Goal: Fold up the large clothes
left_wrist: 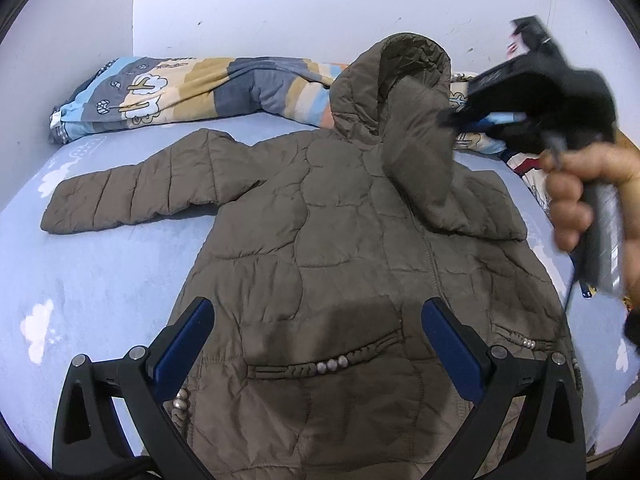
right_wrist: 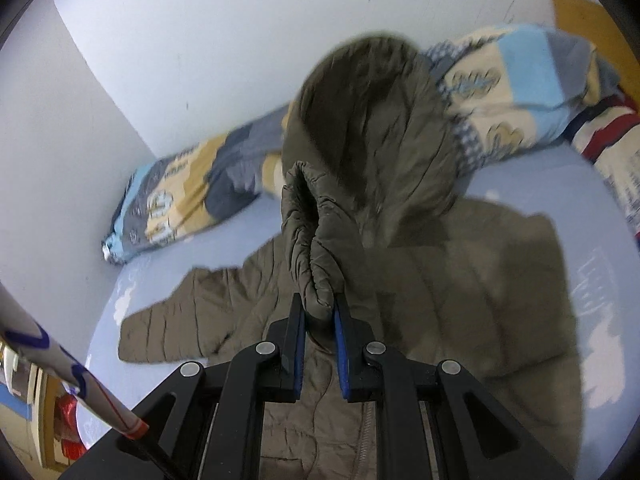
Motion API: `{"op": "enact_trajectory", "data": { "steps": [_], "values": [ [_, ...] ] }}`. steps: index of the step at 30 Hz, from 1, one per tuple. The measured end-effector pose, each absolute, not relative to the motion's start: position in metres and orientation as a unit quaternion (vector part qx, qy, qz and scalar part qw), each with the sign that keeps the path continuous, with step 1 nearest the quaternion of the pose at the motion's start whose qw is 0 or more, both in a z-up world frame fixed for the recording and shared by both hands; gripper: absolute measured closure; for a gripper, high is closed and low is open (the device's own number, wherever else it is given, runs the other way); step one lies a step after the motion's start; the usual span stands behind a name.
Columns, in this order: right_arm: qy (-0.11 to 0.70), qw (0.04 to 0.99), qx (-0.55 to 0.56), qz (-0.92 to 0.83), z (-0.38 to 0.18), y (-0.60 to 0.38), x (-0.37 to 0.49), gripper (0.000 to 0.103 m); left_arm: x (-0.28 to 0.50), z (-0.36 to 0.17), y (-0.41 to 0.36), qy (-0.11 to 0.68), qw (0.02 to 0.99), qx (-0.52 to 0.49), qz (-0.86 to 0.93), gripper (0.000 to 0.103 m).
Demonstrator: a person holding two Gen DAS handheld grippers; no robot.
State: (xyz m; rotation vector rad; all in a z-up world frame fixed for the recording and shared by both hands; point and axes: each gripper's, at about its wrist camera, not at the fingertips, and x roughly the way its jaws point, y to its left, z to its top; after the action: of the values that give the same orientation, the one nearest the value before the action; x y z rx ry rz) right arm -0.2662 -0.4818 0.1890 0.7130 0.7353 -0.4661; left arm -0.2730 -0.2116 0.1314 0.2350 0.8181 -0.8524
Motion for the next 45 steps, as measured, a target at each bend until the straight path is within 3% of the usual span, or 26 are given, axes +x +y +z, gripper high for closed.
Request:
{"op": "enact_trajectory", "data": {
  "steps": [11,14,16,19,26,34,45],
  "values": [
    [0.390,0.839,0.337,-0.174,0.128,-0.451,-0.224,0.086,-0.269,0.124,-0.215,0.393,0.823,0.114,-0.395,0.000],
    [0.394,0.840,0.341,-0.151,0.123,-0.446,-0.221,0.068,-0.268,0.122,-0.215,0.395,0.823,0.113,-0.392,0.000],
    [0.387,0.848,0.334,-0.140,0.128,-0.446,-0.227,0.048,-0.267,0.121,-0.215,0.396,0.823,0.112,-0.391,0.000],
    [0.358,0.864,0.323,-0.147,0.141,-0.456,-0.245,0.032,-0.266,0.119,-0.215,0.400,0.822,0.112,-0.390,0.000],
    [0.381,0.825,0.308,-0.283,0.121,-0.525,-0.296,0.031,-0.267,0.113,-0.218,0.406,0.819,0.120,-0.387,0.000],
    [0.453,0.750,0.348,-0.334,0.038,-0.579,-0.341,0.031,-0.266,0.100,-0.228,0.419,0.812,0.138,-0.382,0.000],
    [0.454,0.774,0.323,-0.301,0.099,-0.511,-0.358,0.025,-0.265,0.086,-0.229,0.440,0.804,0.167,-0.362,0.000]
  ]
}}
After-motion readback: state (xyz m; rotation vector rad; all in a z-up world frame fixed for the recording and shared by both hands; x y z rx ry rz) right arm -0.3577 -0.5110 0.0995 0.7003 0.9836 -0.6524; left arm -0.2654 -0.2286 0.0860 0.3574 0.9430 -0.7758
